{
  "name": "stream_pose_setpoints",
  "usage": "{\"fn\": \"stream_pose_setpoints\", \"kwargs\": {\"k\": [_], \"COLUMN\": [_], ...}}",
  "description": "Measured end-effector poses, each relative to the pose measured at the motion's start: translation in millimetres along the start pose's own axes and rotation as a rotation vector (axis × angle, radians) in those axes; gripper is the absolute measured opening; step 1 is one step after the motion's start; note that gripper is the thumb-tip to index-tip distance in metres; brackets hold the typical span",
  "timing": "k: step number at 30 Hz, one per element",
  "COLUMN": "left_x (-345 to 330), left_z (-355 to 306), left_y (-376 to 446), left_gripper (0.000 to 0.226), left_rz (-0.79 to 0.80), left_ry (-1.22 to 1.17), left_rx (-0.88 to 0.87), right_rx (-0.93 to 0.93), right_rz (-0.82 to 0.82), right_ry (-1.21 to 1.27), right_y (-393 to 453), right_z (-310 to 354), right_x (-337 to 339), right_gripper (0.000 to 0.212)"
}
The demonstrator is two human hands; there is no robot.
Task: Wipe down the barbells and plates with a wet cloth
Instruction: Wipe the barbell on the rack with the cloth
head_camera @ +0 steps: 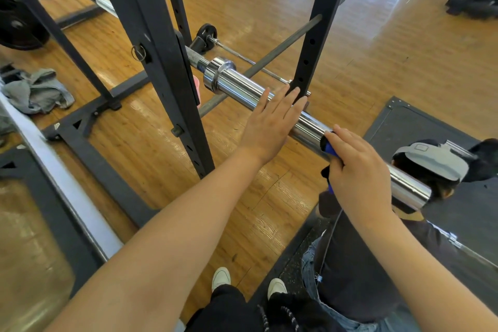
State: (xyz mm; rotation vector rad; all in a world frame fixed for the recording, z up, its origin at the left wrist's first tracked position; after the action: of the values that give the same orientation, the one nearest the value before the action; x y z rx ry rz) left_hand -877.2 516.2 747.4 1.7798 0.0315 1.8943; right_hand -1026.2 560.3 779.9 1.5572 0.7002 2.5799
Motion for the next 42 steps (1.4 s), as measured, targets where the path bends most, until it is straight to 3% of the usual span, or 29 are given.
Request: {"fn": "stream_pose_setpoints", "kwargs": {"k": [5,8,13,16,24,29,33,42], "left_x": [4,4,3,2,4,7,10,8], "left_z": [23,22,24,24,29,57,59,51], "left_y": [7,6,7,9,13,1,4,6], "left_gripper": [0.058,0.058,0.055,0.051,0.067,0.069,0.049,0.048], "left_rz": [0.03,-0.006,-0.031,-0.041,0.098,0.119,0.098,0.074], "left_ry": [-0.011,-0.02,0.009,-0.045,-0.076,-0.023,-0.059,0.031], "left_rx": [0.068,0.052,0.014,-0.021,-0.101,0.092,0.15,0.216], "right_rx": [-0.033,0.04,-0.08,-0.041,0.015,0.014,-0.01,0.0], "right_rz": [-0.033,-0.018,-0.074,-0.067,-0.037,-0.01,-0.001,-0.032], "right_ry": [0.014,-0.015,0.031,0.029,0.013,0.041,0.065,0.059], "right_y": [3,-1,-4,-3,-3,-3,-3,-5], "right_z": [9,7,-8,-1,-6,-8,-7,-9], "right_x": [-5,-5,10,5,7,7,7,11], "right_gripper": [0.036,0.039,0.033,0.034,0.034,0.036,0.037,0.036]}}
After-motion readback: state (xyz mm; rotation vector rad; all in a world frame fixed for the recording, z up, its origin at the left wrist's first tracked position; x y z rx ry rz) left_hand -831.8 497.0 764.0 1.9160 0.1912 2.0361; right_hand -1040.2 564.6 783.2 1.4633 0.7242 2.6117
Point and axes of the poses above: each hand's wrist, its own y-axis towards the middle knuckle, its own x-axis out of the back of the hand, z = x × y, the point moved 6 cm from there along y, towards the middle knuckle, and after that the axes turned 9 degrees about -x, right-handed, at the moved point
